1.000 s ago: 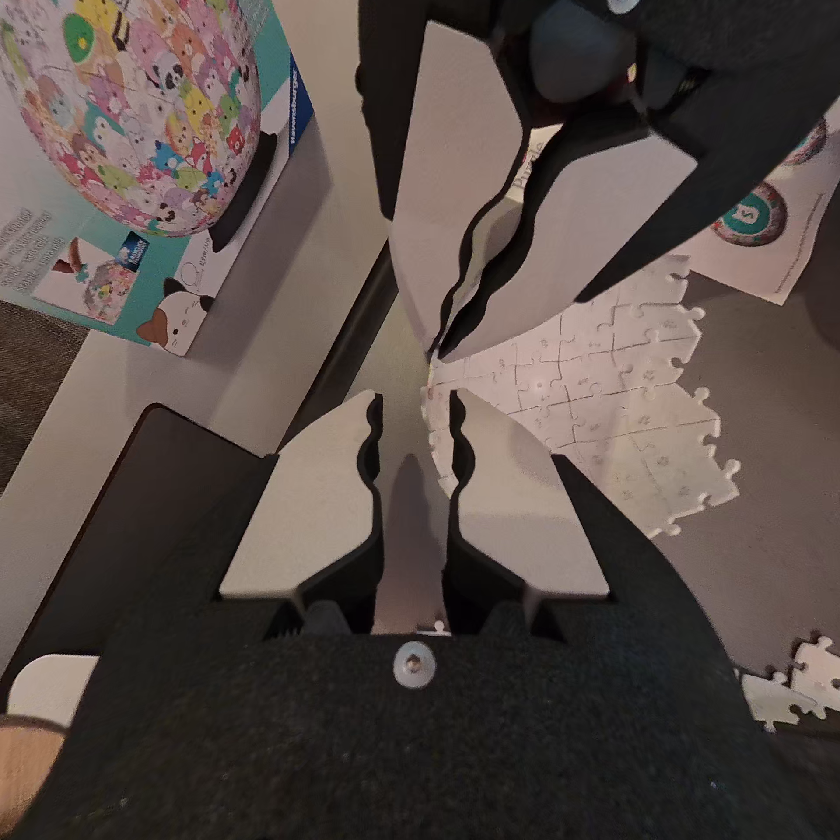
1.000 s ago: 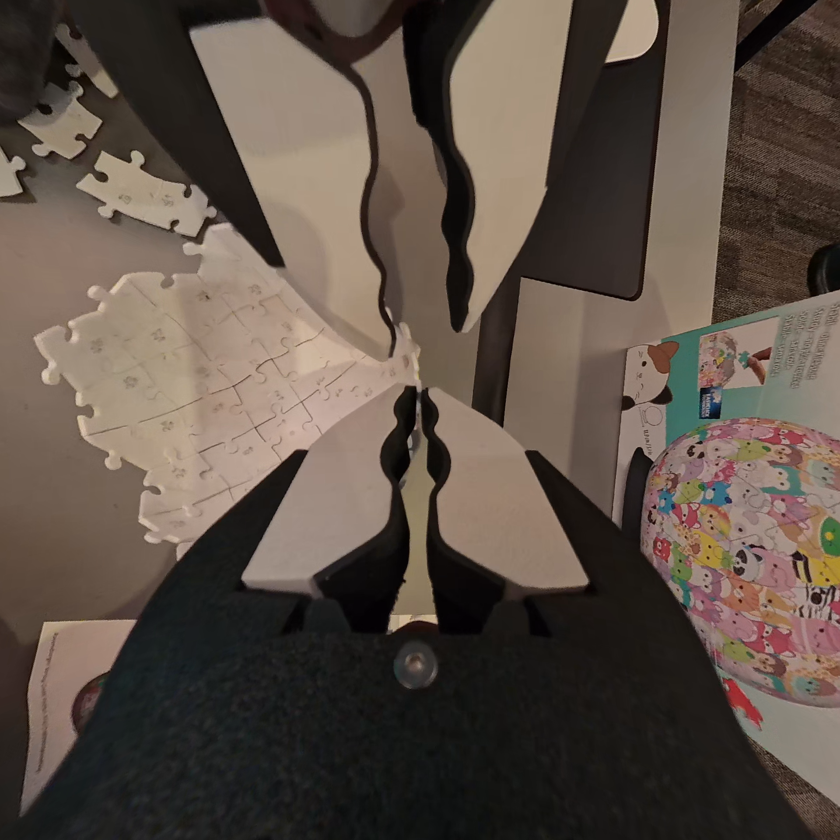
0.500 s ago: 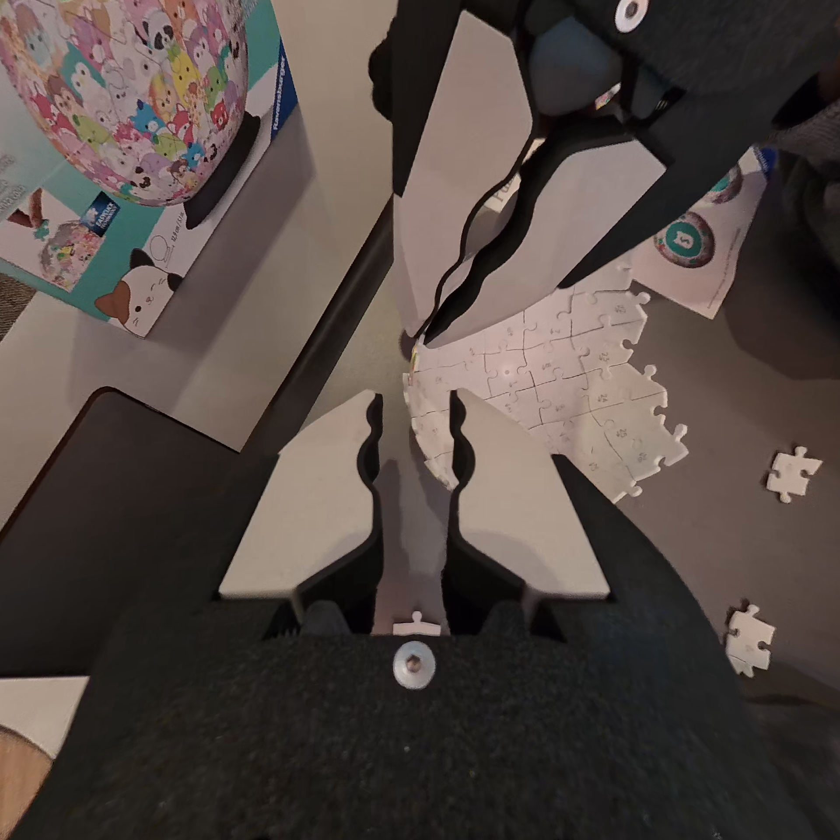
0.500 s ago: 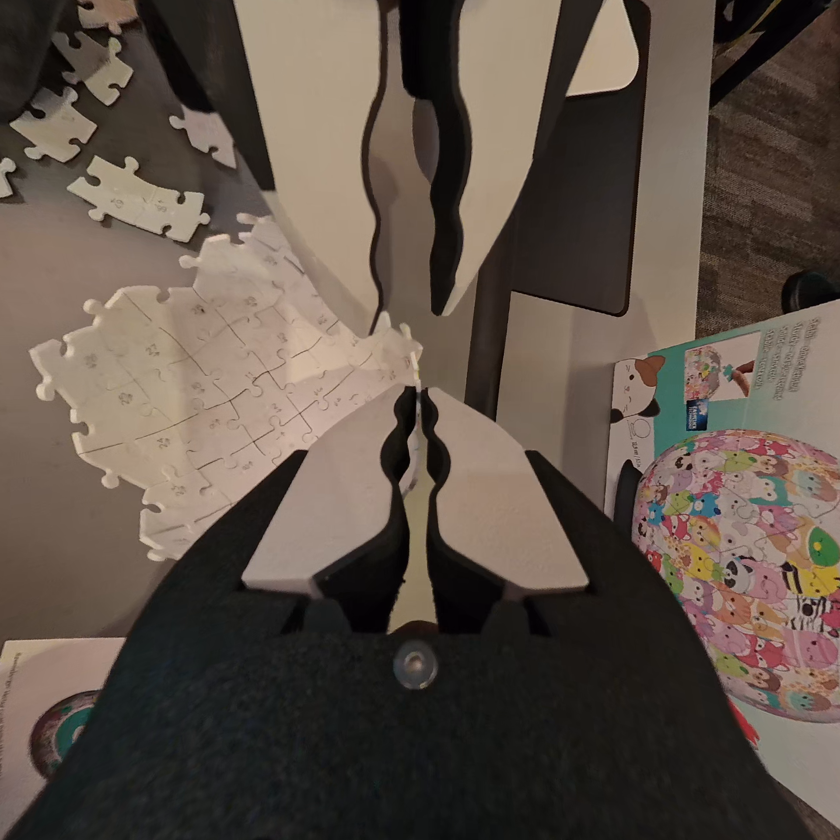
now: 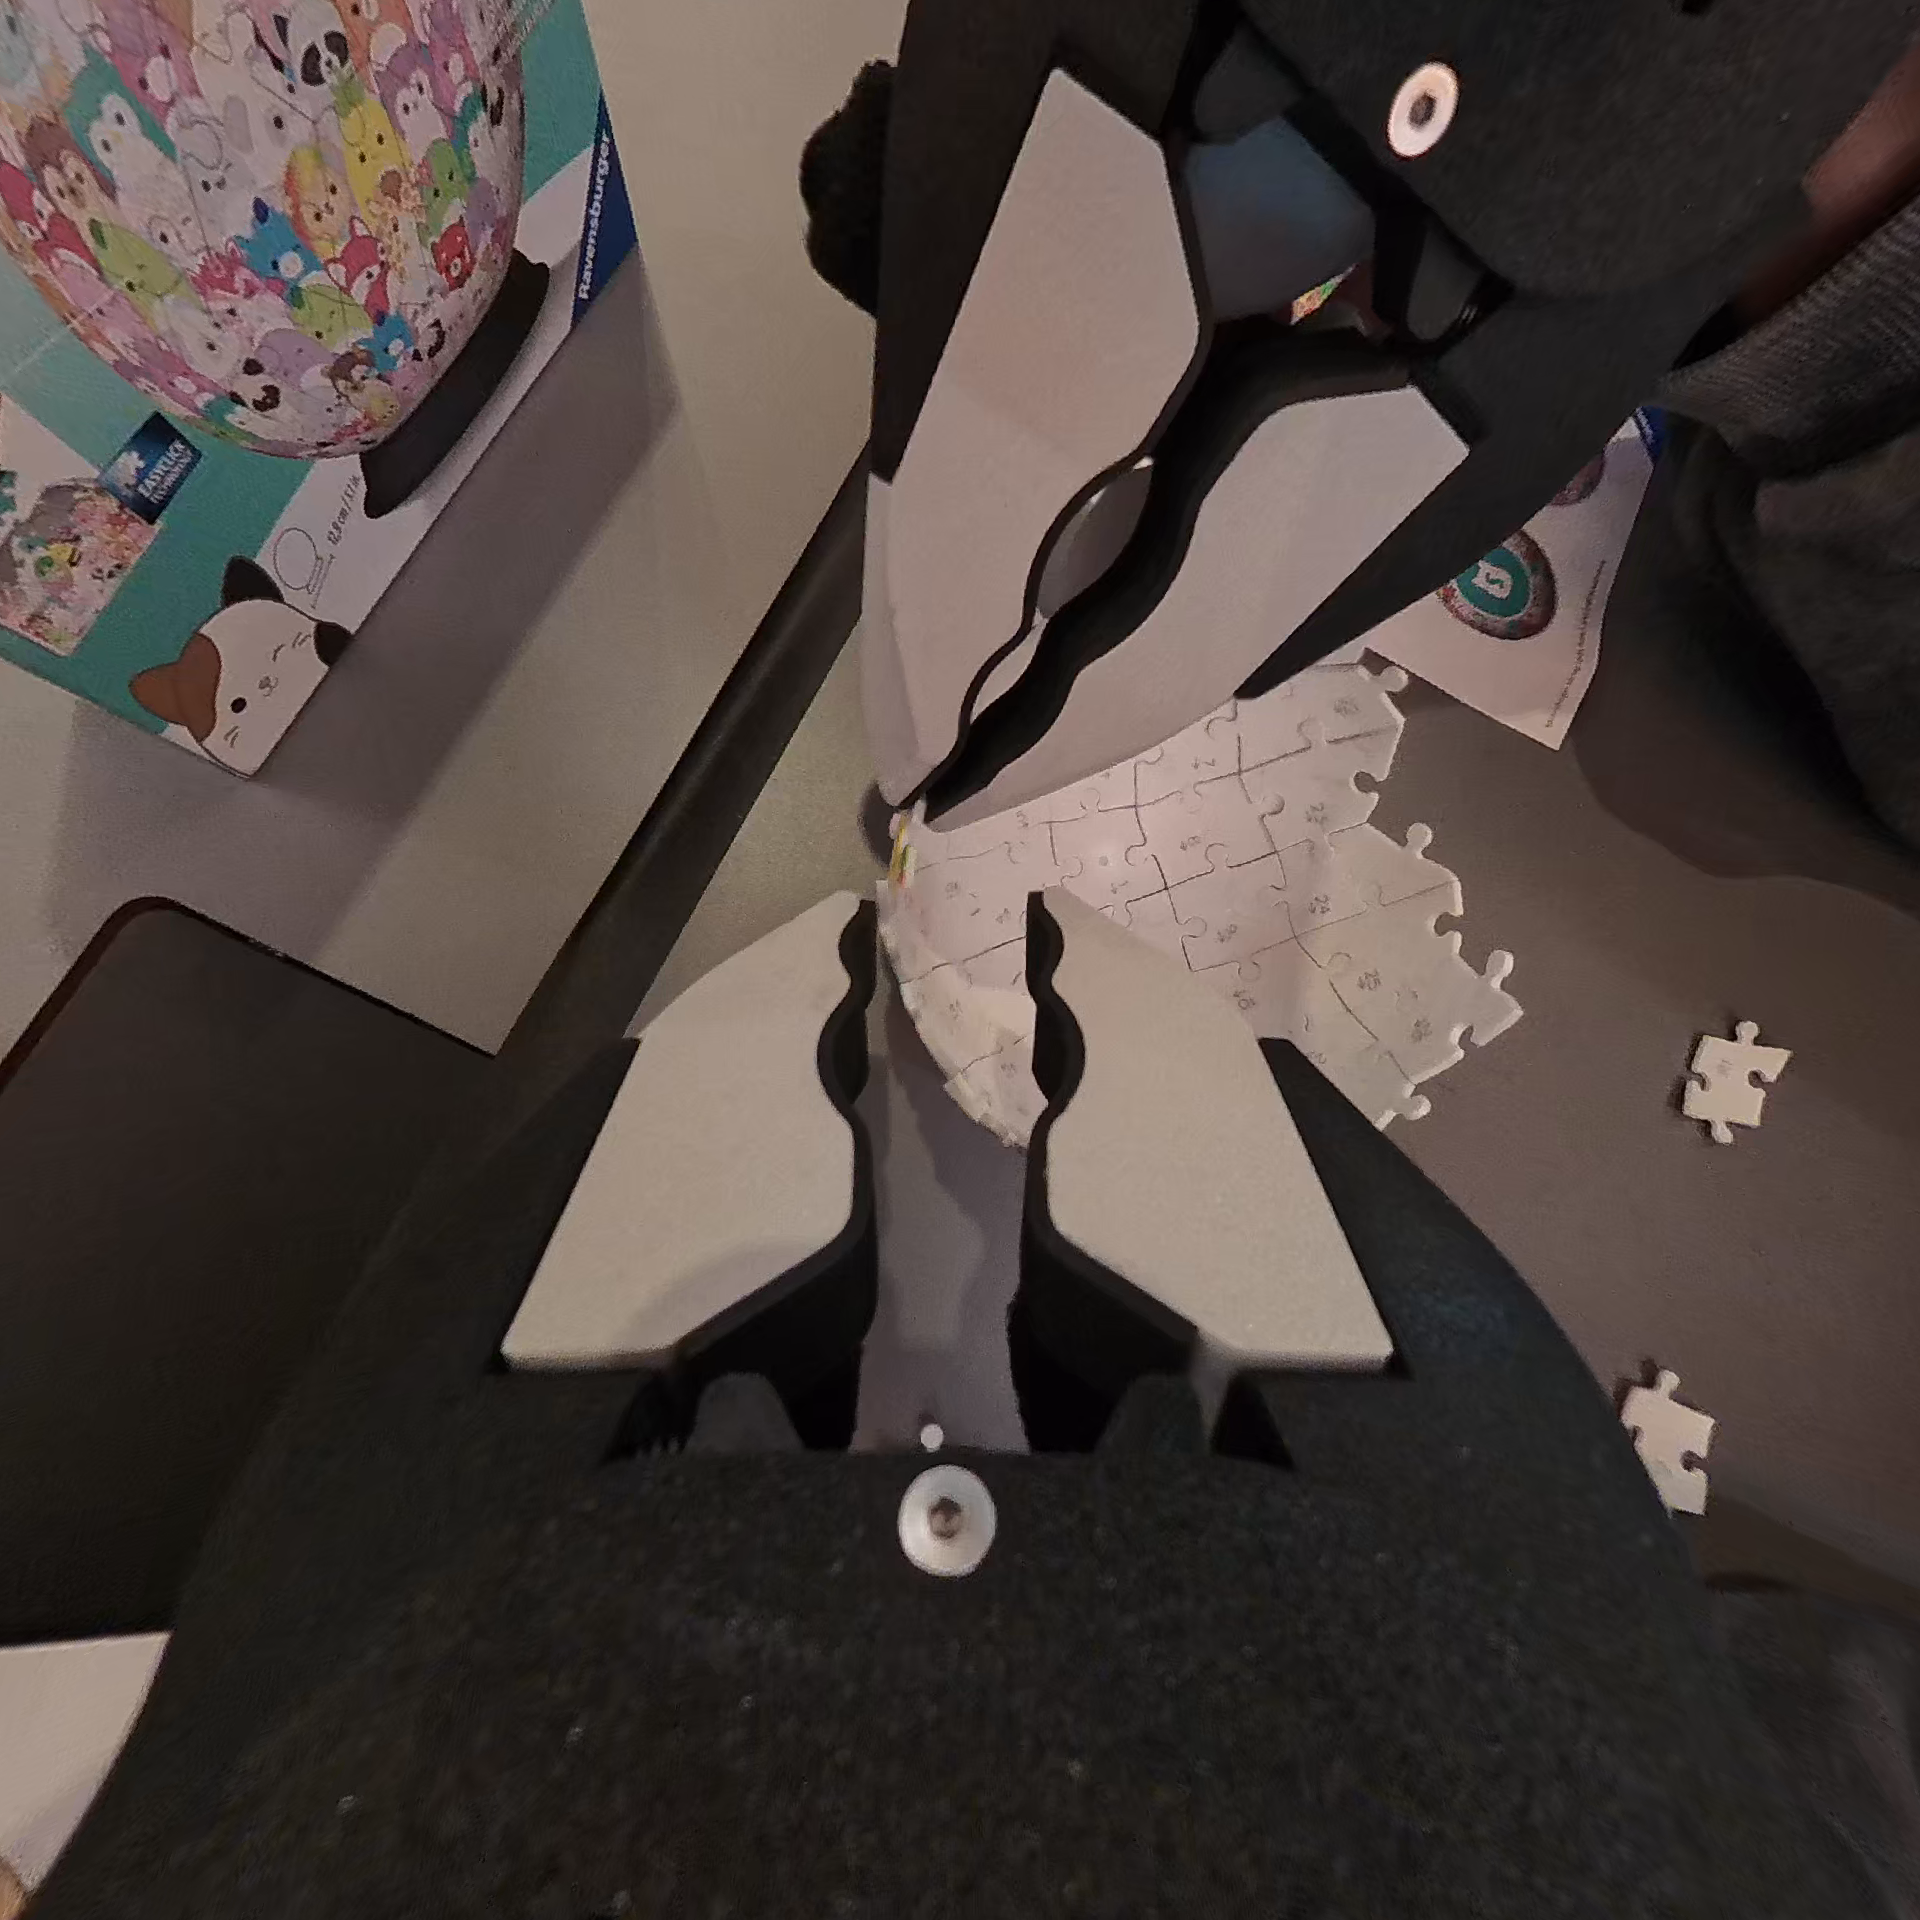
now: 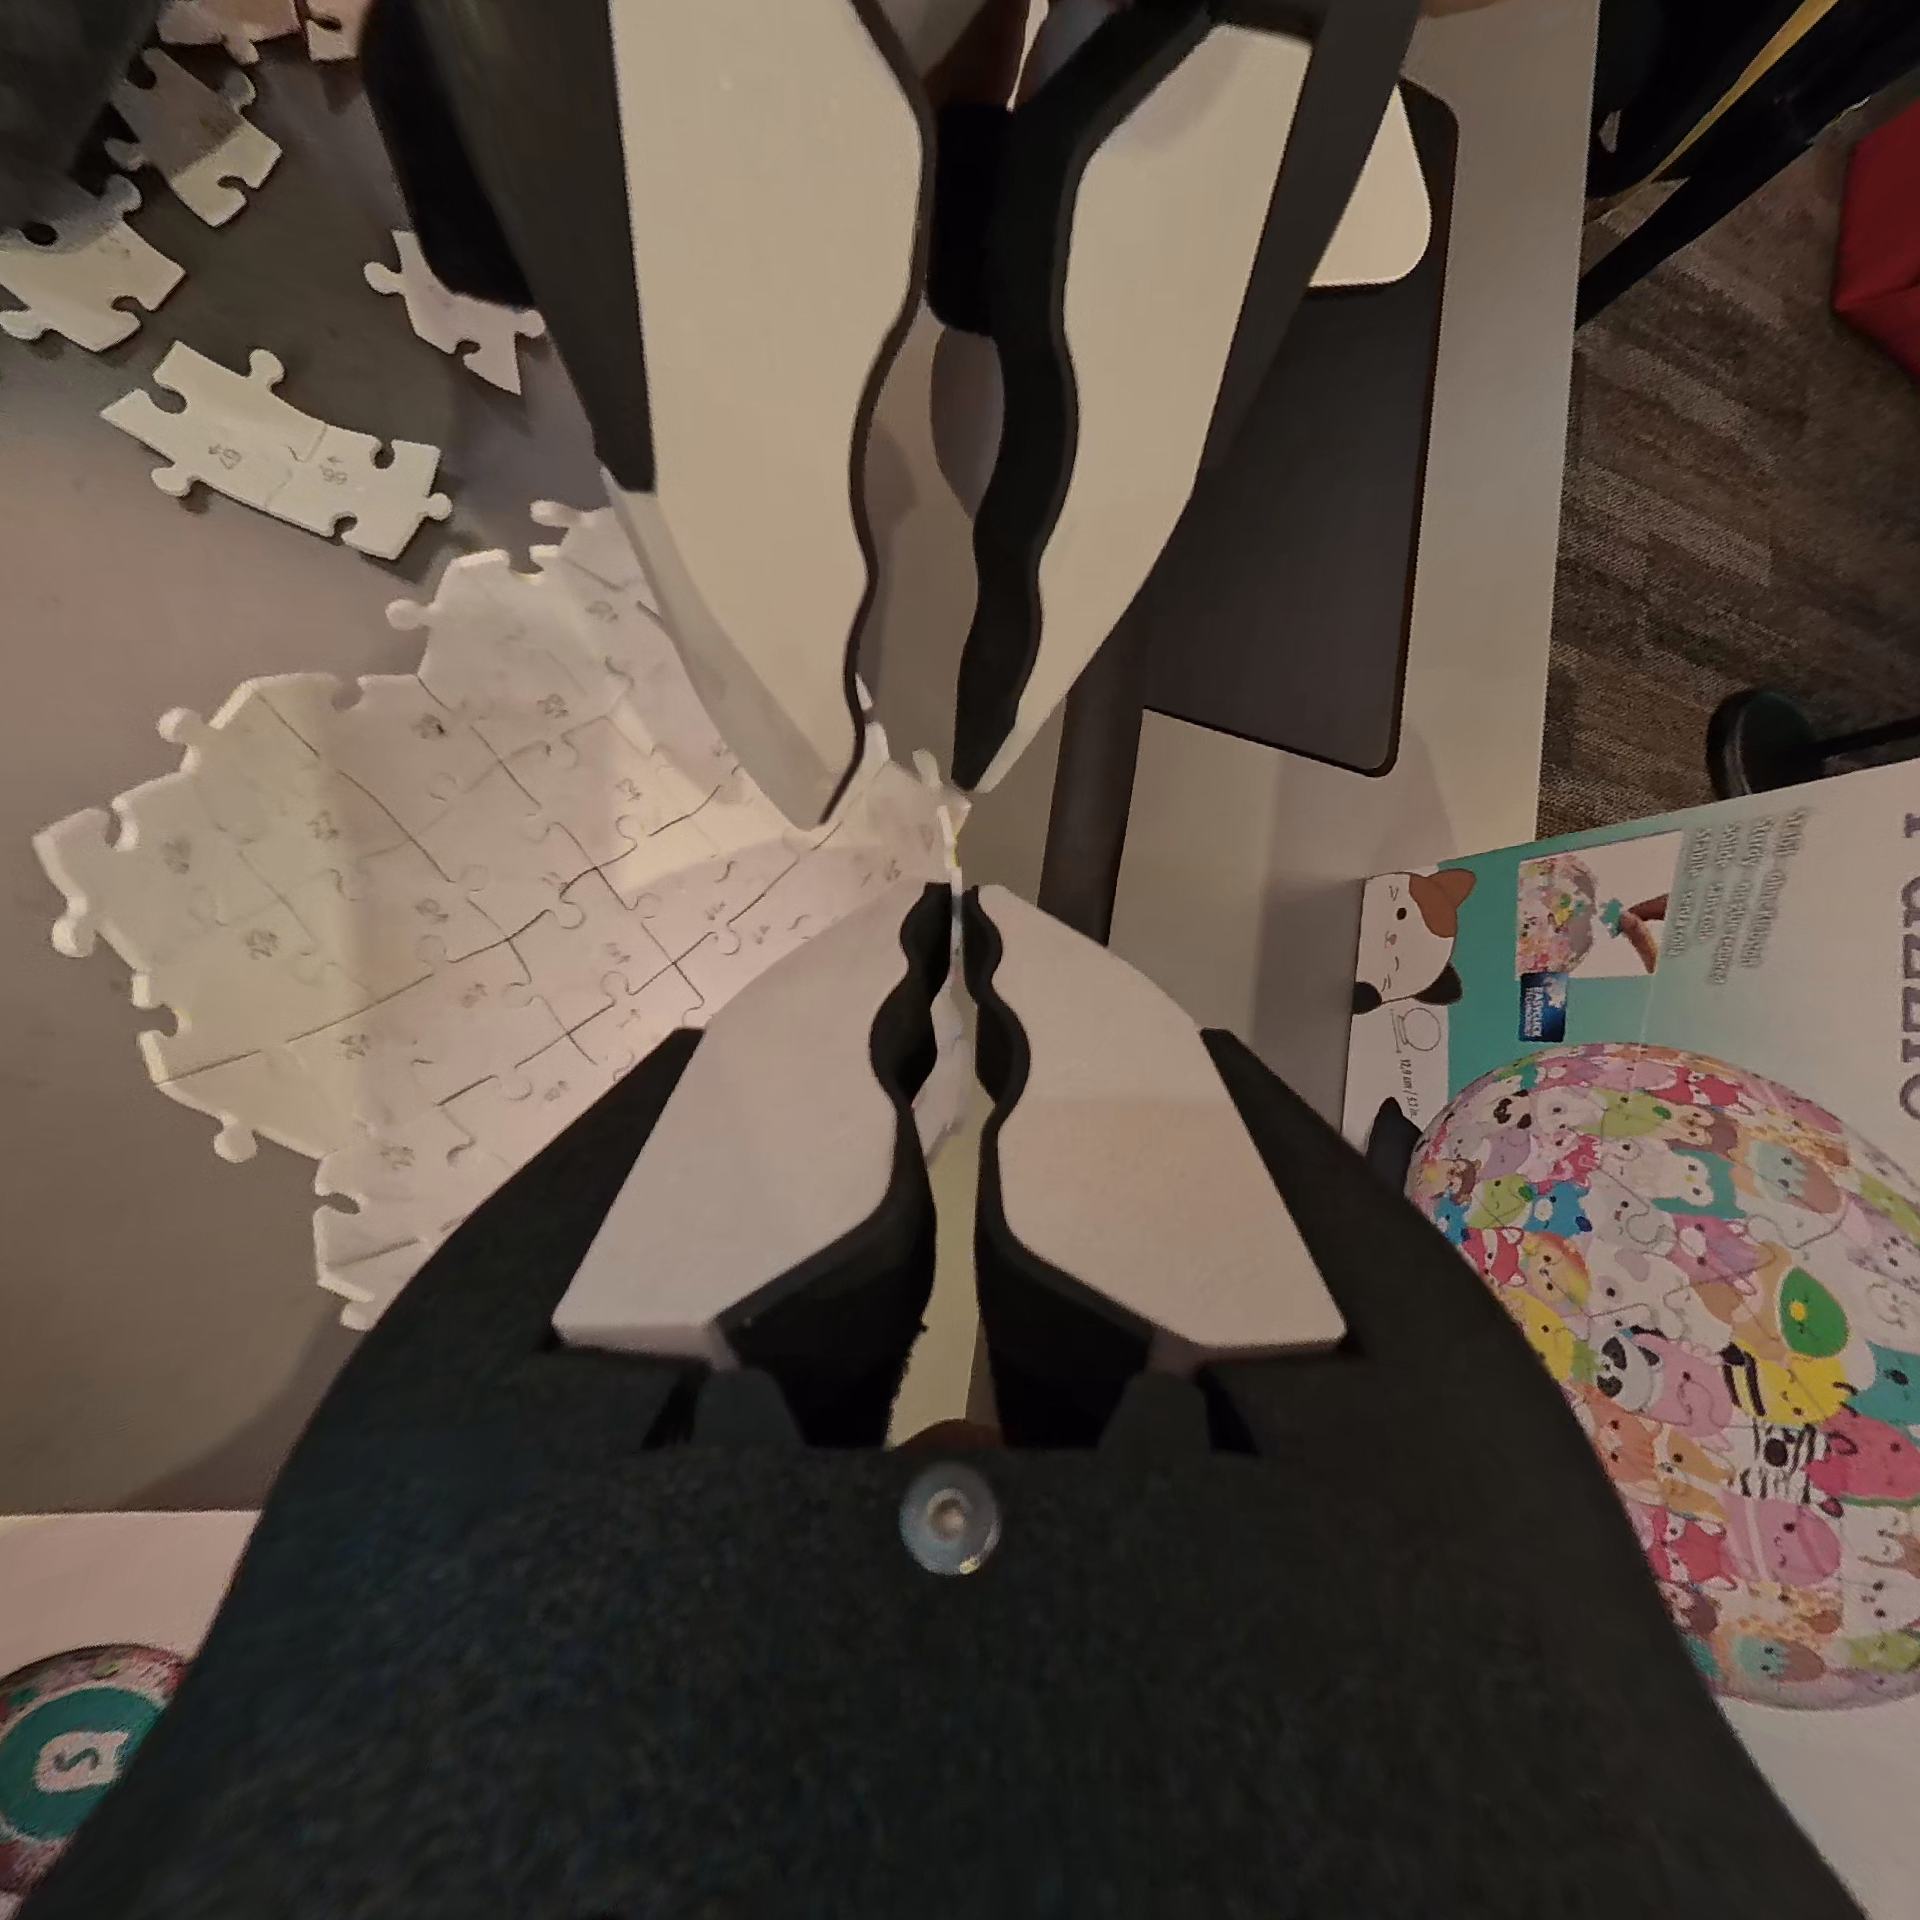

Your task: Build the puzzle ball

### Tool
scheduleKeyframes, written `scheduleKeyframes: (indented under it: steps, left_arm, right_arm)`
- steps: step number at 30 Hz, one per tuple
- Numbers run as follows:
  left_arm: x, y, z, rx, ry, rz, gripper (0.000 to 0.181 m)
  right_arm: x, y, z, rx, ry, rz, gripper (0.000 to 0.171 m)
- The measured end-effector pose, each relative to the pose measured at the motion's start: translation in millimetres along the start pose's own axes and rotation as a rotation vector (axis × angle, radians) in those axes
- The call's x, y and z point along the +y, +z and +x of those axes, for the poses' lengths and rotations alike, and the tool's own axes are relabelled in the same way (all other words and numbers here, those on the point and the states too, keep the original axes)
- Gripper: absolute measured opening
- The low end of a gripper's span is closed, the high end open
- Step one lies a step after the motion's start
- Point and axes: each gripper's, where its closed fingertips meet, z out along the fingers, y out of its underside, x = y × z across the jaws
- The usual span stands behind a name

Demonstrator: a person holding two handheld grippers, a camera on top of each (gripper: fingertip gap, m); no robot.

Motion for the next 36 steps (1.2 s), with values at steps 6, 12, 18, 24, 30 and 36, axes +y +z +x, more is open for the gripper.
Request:
scheduleKeyframes:
  steps: [6,12,18,24,30,36]
  left_arm:
    - [-4,1,-7,-0.044,0.015,0.017,0.022]
    - [-8,1,-11,-0.102,0.069,0.022,0.006]
    - [-8,1,-10,-0.102,0.081,0.019,0.008]
    - [-8,2,-12,-0.125,0.1,0.016,0.008]
    - [-8,2,-16,-0.164,0.138,0.011,0.0]
    - [-9,3,-17,-0.175,0.16,0.01,0.0]
  right_arm:
    - [0,1,4,0.013,0.002,0.02,0.002]
    - [-1,1,6,0.016,0.008,0.026,0.002]
    - [-1,2,6,0.015,0.013,0.027,0.002]
    - [0,3,7,0.017,0.02,0.032,0.002]
    - [-1,3,7,0.017,0.022,0.039,0.002]
    - [0,2,8,0.019,0.024,0.036,0.002]
